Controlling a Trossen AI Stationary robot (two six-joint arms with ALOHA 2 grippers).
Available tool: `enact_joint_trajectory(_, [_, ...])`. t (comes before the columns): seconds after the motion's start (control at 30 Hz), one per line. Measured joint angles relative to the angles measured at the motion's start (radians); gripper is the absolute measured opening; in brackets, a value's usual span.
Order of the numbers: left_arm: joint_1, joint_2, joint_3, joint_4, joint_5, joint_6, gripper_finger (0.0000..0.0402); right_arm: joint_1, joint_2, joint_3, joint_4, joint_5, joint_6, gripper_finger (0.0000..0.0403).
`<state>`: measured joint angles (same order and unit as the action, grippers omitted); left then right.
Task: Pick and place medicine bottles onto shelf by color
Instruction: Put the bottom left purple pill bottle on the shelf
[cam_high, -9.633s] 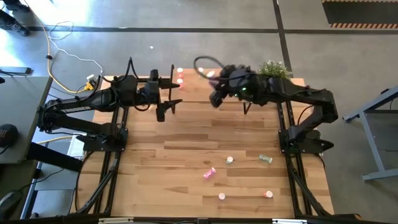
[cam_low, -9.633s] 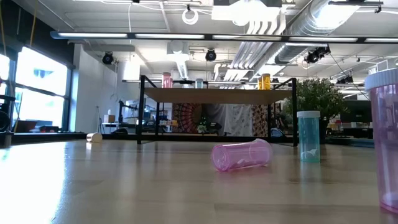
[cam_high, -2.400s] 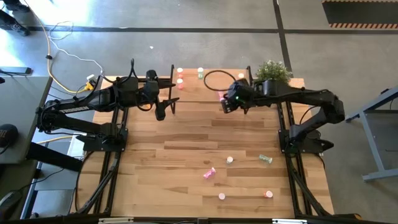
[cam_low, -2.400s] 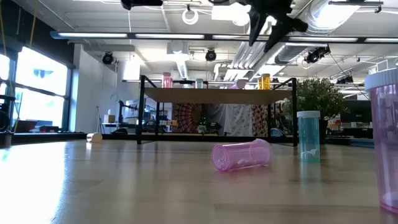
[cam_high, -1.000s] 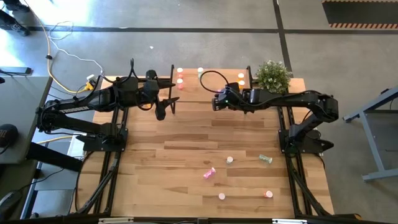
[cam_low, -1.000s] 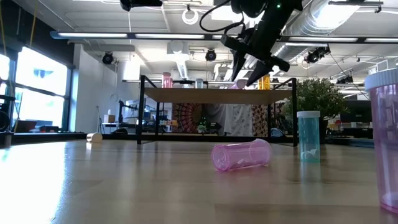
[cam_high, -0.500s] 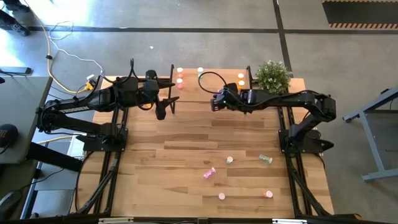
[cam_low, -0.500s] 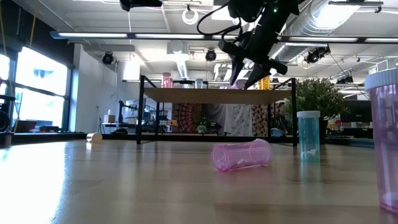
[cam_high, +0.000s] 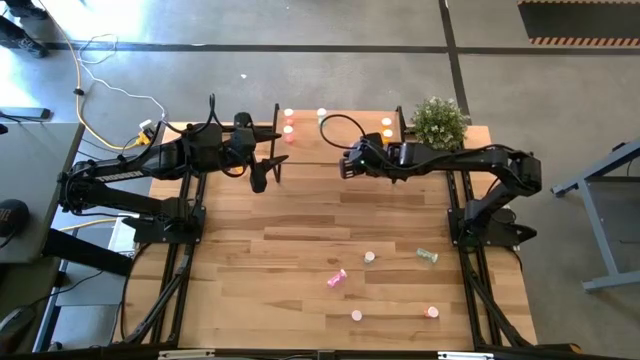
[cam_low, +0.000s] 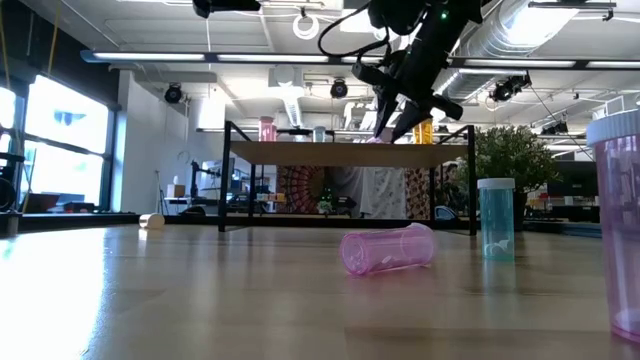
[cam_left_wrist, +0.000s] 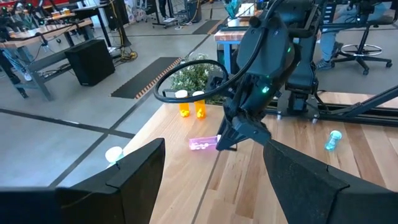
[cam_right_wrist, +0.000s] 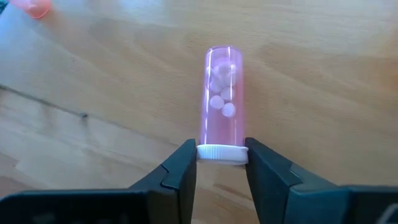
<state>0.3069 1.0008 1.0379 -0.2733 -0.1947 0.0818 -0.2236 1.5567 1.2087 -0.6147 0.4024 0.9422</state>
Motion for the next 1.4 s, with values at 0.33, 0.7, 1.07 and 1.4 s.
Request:
enact_joint_trajectory(0.33, [0.0, 0.0, 0.0, 0.0, 0.0, 0.0, 0.0264, 0.001, -0.037, 0.067, -0.056, -0.056, -0.057, 0.0113])
enact_joint_trajectory(0.7, [0.0, 0.0, 0.0, 0.0, 0.0, 0.0, 0.0264, -0.077, -0.039, 0.336, -0.298, -0.148, -0.348, 0.0114])
enact_joint_trajectory(1.07, [0.0, 0.003, 0.0, 0.001, 0.032, 0.0, 0.0264, -0.164, -0.04, 0.51, -0.495, -0.367, -0.733, 0.0114])
enact_joint_trajectory(1.4, [0.0, 0.081, 0.0, 0.009, 0.165, -0.087, 0.0264, -0.111, -0.036, 0.518, -0.571, -0.287, -1.155, 0.0114])
